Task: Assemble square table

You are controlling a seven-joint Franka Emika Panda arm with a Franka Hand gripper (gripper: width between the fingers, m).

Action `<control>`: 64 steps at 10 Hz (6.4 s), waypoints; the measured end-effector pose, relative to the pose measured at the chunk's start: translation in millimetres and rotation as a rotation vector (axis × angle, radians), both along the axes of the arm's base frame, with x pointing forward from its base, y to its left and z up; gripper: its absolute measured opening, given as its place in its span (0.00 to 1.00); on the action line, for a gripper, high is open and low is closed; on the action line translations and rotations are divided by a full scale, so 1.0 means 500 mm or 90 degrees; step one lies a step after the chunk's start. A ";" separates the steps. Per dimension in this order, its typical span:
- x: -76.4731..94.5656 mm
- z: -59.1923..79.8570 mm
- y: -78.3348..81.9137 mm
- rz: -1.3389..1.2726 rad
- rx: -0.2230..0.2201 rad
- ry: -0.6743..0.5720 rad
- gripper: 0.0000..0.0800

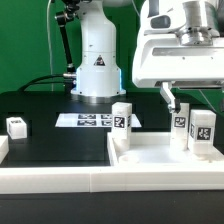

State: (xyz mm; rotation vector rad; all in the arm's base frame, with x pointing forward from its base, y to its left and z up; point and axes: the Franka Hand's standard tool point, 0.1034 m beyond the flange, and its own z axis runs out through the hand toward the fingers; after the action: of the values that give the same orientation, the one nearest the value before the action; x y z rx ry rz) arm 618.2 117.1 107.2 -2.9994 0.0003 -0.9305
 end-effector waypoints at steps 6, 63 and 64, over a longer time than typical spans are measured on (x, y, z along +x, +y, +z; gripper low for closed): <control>-0.006 -0.016 -0.008 -0.009 0.000 0.147 0.81; 0.014 -0.039 0.018 -0.491 0.221 0.283 0.81; 0.015 -0.038 0.022 -0.437 0.201 0.282 0.81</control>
Offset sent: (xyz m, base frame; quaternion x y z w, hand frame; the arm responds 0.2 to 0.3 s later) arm 0.0000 0.0000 0.0000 0.0000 -0.1296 0.0000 0.9916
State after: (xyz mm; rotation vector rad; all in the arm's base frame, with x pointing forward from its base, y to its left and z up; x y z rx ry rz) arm 625.7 127.8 88.1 -2.8302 1.1071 -0.1946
